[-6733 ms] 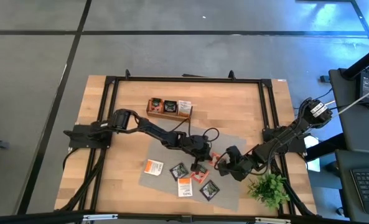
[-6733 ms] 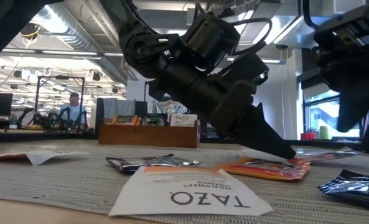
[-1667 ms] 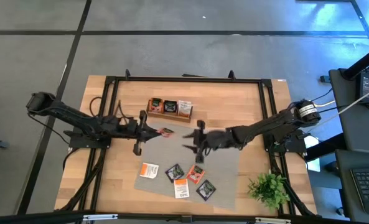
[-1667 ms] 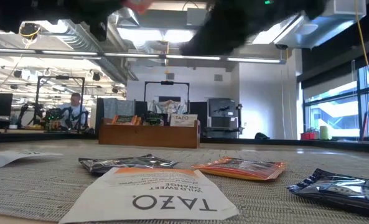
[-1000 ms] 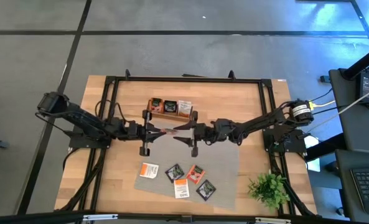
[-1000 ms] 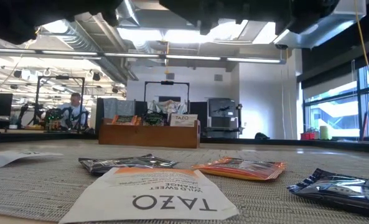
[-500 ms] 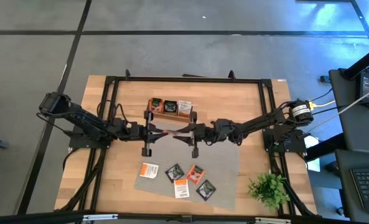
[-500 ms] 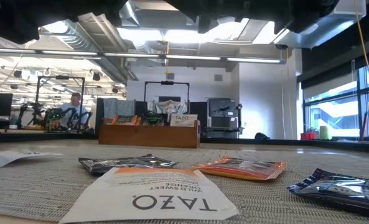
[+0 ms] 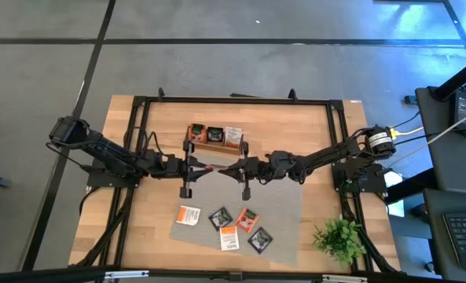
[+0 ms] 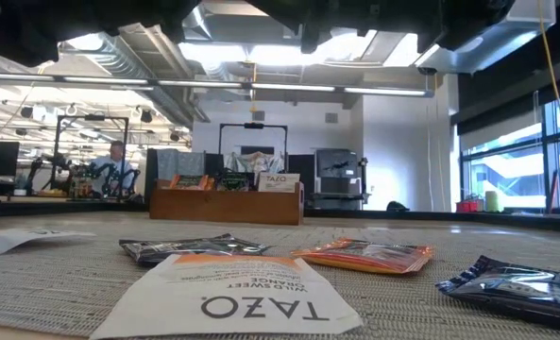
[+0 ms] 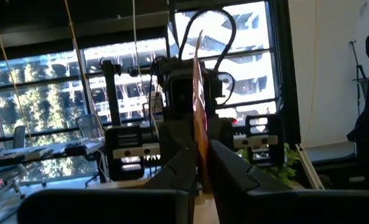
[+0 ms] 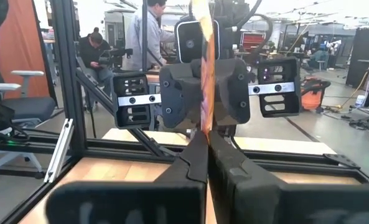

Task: Pick & Place Tea
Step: Put the orange tea bag into the left section of the wooden organizer

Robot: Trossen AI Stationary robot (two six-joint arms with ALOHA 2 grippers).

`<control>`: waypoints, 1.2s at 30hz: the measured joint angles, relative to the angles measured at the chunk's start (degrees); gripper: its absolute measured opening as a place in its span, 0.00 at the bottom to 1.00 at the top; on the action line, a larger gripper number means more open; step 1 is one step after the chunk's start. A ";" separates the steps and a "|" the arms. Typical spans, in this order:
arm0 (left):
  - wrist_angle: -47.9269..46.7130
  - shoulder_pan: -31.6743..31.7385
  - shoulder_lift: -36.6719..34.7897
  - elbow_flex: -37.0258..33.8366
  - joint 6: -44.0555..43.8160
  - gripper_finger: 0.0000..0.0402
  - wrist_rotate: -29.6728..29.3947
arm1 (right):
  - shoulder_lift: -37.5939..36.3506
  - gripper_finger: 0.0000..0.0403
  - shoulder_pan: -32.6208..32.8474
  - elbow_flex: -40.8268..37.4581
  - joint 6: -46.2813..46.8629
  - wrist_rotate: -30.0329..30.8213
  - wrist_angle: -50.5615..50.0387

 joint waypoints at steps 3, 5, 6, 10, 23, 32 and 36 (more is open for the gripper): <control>-1.91 0.00 0.01 0.01 -0.36 0.10 -0.02 | 0.02 0.01 -0.02 -0.02 0.25 0.04 -0.01; -2.63 0.00 0.01 0.01 -1.87 0.12 -0.02 | 0.02 0.01 -0.02 -0.02 0.24 0.06 0.00; -2.70 0.00 0.01 0.01 -2.86 0.14 0.00 | 0.02 0.01 -0.02 -0.02 0.24 0.10 -0.06; -6.60 -0.15 -1.40 0.01 -5.09 0.23 0.05 | 0.02 0.01 0.00 -0.02 1.19 1.92 -2.88; -42.56 -0.28 -11.21 -0.01 -23.24 0.49 -2.76 | 0.00 0.01 -0.02 -0.02 17.27 4.49 -32.20; -46.39 -0.37 -11.21 -0.01 -28.04 0.50 -1.42 | 3.14 0.01 0.05 -0.02 21.34 3.07 -32.03; -47.10 -0.37 -11.21 -0.01 -28.18 0.49 -1.72 | 5.93 0.01 0.40 -0.02 21.07 1.11 -26.49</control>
